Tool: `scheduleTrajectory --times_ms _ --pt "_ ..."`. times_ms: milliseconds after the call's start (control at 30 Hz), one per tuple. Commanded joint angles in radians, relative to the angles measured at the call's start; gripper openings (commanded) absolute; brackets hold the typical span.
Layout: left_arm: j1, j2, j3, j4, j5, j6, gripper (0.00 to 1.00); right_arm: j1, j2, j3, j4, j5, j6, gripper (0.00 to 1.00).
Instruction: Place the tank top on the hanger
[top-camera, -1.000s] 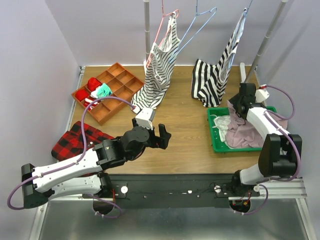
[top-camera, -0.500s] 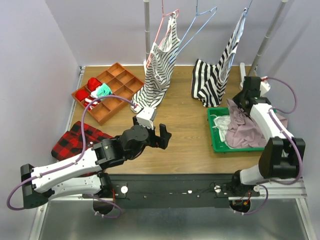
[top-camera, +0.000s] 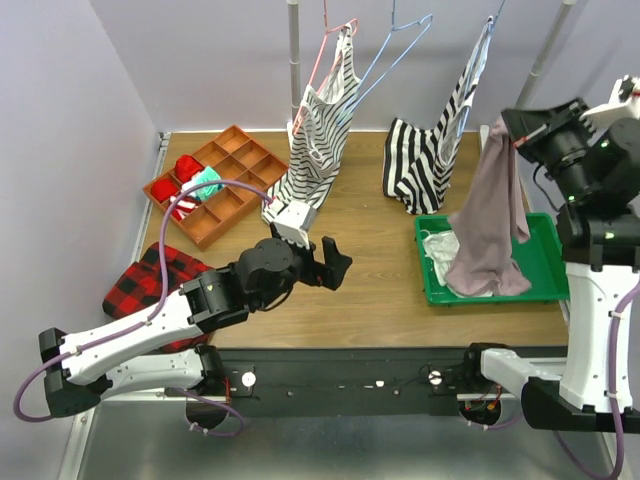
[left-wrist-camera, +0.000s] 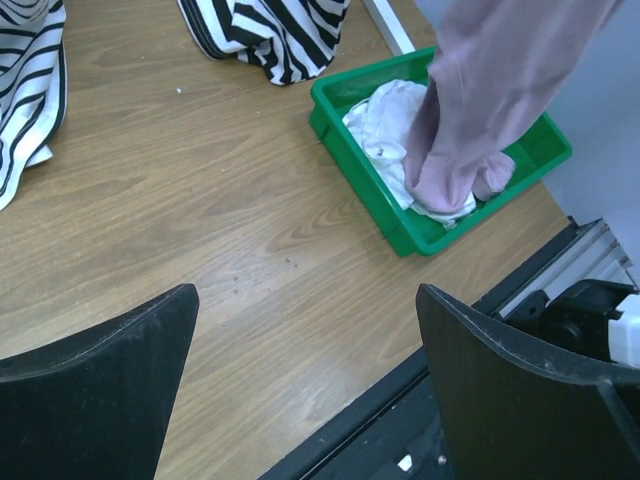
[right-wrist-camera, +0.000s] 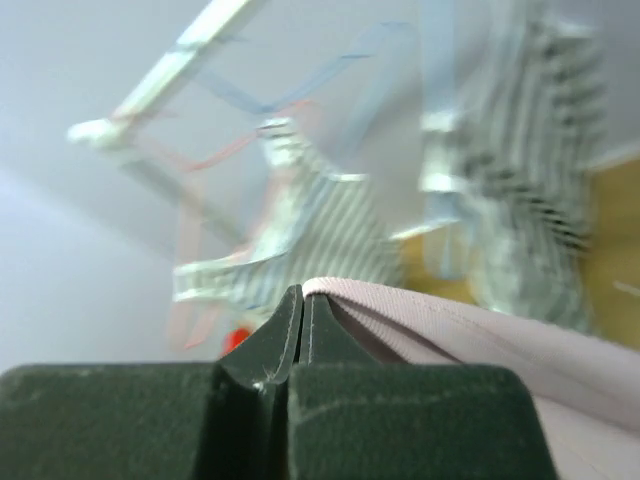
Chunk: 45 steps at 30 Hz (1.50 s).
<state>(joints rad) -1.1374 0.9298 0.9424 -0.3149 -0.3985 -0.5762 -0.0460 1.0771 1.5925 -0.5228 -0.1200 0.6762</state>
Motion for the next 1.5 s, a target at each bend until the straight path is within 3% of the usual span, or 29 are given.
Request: scheduleTrajectory --times_ms 0,233,400,533,700,800,833,867,967,1167,1267,1300,1400,1467 --pt "0.024 0.007 0.071 0.019 0.003 0.010 0.99 -0.002 0.076 0.164 0.142 -0.467 0.127 0.01" --pt "0.067 0.000 0.118 0.019 -0.008 0.032 0.99 -0.002 0.259 0.408 0.403 -0.671 0.483 0.01" --pt "0.097 -0.016 0.104 0.025 -0.016 0.029 0.99 -0.002 0.351 0.586 0.506 -0.650 0.635 0.01" --pt "0.123 -0.057 0.072 0.028 -0.036 -0.003 0.99 0.000 0.330 0.540 0.570 -0.615 0.727 0.01" --pt "0.143 -0.108 -0.010 0.030 -0.091 -0.043 0.99 0.044 0.222 0.257 0.560 -0.546 0.645 0.01" --pt "0.145 -0.108 -0.056 0.022 -0.103 -0.073 0.99 0.281 0.204 0.052 0.537 -0.437 0.504 0.01" --pt "0.146 -0.102 -0.065 0.019 -0.105 -0.077 0.99 0.366 0.227 0.009 0.526 -0.335 0.453 0.01" --pt "0.146 -0.094 -0.082 0.010 -0.106 -0.085 0.99 0.512 0.304 0.014 0.439 -0.296 0.351 0.01" --pt "0.148 -0.092 -0.120 -0.001 -0.112 -0.125 0.99 0.693 0.460 0.024 0.345 -0.225 0.229 0.01" --pt "0.153 -0.170 -0.241 -0.017 -0.142 -0.188 0.99 0.775 0.599 -0.060 0.313 -0.093 0.085 0.01" --pt "0.153 -0.166 -0.292 0.048 -0.102 -0.174 0.99 0.775 0.638 0.026 0.206 0.031 -0.025 0.13" --pt "0.153 -0.151 -0.300 0.065 -0.091 -0.172 0.97 0.773 0.647 0.049 0.169 0.069 -0.052 0.32" --pt "0.153 -0.060 -0.320 0.111 -0.059 -0.180 0.90 0.773 0.630 0.069 0.067 0.210 -0.109 0.63" --pt "0.153 0.012 -0.339 0.158 -0.048 -0.188 0.88 0.773 0.534 -0.075 0.098 0.282 -0.112 0.70"
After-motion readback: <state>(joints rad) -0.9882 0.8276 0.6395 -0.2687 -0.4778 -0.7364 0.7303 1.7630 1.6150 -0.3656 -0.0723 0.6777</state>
